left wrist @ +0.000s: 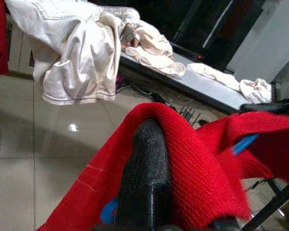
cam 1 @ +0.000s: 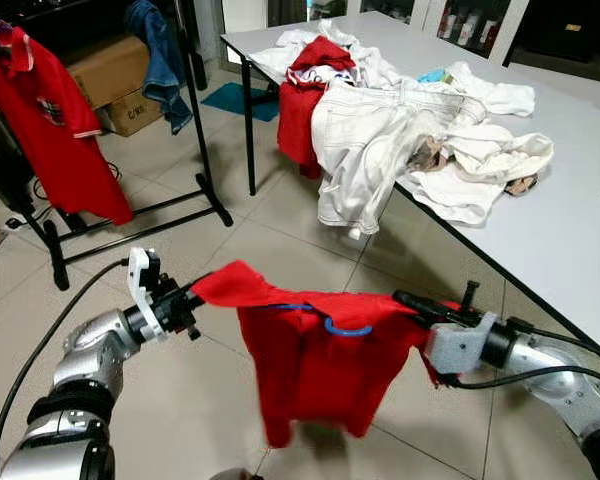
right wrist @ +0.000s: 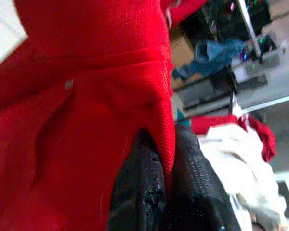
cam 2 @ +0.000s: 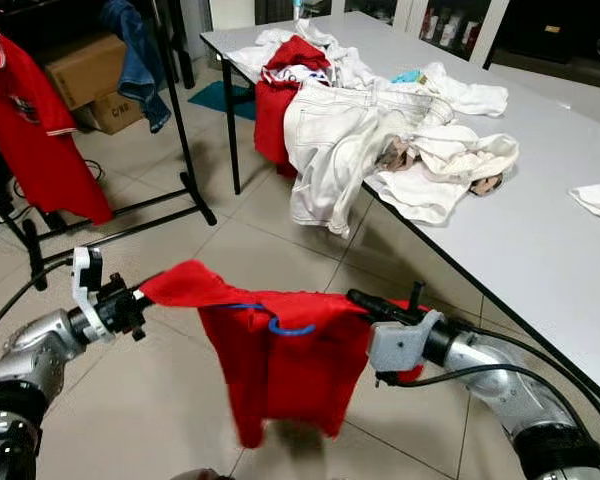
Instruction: Hang hanger
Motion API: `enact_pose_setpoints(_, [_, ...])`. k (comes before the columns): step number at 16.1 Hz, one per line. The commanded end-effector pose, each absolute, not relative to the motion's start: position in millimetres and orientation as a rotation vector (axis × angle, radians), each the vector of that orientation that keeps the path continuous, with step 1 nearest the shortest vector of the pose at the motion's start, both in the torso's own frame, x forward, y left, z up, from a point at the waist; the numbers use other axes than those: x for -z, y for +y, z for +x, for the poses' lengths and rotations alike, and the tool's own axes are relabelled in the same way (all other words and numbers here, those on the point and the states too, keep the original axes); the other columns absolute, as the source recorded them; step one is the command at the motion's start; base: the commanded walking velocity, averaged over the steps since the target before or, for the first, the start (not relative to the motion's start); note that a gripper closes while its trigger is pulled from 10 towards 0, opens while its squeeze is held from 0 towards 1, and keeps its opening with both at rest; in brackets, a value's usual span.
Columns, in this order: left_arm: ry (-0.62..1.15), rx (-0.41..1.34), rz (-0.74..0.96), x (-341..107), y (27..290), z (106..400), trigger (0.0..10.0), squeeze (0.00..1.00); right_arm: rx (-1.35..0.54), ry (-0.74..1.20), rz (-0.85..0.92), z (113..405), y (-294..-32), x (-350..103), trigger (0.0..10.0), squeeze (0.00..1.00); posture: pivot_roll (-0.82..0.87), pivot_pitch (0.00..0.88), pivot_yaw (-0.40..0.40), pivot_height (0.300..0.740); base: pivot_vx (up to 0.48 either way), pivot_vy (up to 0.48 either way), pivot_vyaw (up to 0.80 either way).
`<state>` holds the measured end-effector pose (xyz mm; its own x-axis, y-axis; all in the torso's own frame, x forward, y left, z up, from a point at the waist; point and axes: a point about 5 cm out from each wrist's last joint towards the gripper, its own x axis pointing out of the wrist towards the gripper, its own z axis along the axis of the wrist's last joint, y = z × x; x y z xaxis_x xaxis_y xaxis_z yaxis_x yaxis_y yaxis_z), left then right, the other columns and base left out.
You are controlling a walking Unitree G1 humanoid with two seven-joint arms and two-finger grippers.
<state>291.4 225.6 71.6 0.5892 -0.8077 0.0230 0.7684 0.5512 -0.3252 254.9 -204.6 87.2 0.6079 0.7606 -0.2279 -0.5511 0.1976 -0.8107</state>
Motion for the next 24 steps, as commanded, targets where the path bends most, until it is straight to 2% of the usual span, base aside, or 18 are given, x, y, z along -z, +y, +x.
enact_pose_setpoints(1, [0.149,0.946,-0.272,-73,230,290,0.0,0.00,-0.949,-0.287,-0.991,251,-206,-92,10.0,0.00,-0.03,0.000,0.014,0.740,0.000,0.000,0.00])
enact_pose_setpoints(7, [0.154,0.959,-0.258,-73,229,289,0.0,0.00,-0.854,-0.196,-1.103,264,-232,-97,10.0,0.00,-0.03,0.000,0.009,0.740,0.000,0.000,0.00])
enact_pose_setpoints(11, [0.145,0.976,-0.261,-73,225,289,0.0,0.00,-0.828,-0.147,-1.130,271,-225,-95,10.0,0.00,-0.03,0.000,0.010,0.740,0.000,0.000,0.00])
enact_pose_setpoints(14, [0.149,0.983,-0.263,-71,224,287,0.0,0.00,-0.791,-0.078,-1.185,277,-233,-94,10.0,0.00,-0.03,0.000,0.010,0.740,0.000,0.000,0.00])
enact_pose_setpoints(17, [0.150,0.984,-0.261,-71,224,286,0.0,0.00,-0.829,-0.170,-1.230,273,-230,-100,10.0,0.00,-0.03,0.000,0.009,0.740,0.000,0.000,0.00])
enact_pose_setpoints(19, [0.153,0.988,-0.256,-71,223,286,0.0,0.00,-0.989,-0.334,-1.254,254,-216,-100,10.0,0.00,-0.03,0.000,0.009,0.740,0.000,0.000,0.00])
enact_pose_setpoints(21, [0.154,0.991,-0.253,-72,224,287,0.0,0.00,-1.029,-0.343,-1.325,250,-216,-96,10.0,0.00,-0.03,0.000,0.007,0.740,0.000,0.000,0.00])
enact_pose_setpoints(24, [0.157,0.996,-0.250,-72,224,286,0.0,0.00,-0.989,-0.331,-1.459,257,-223,-96,10.0,0.00,-0.03,0.000,0.008,0.740,0.000,0.000,0.00])
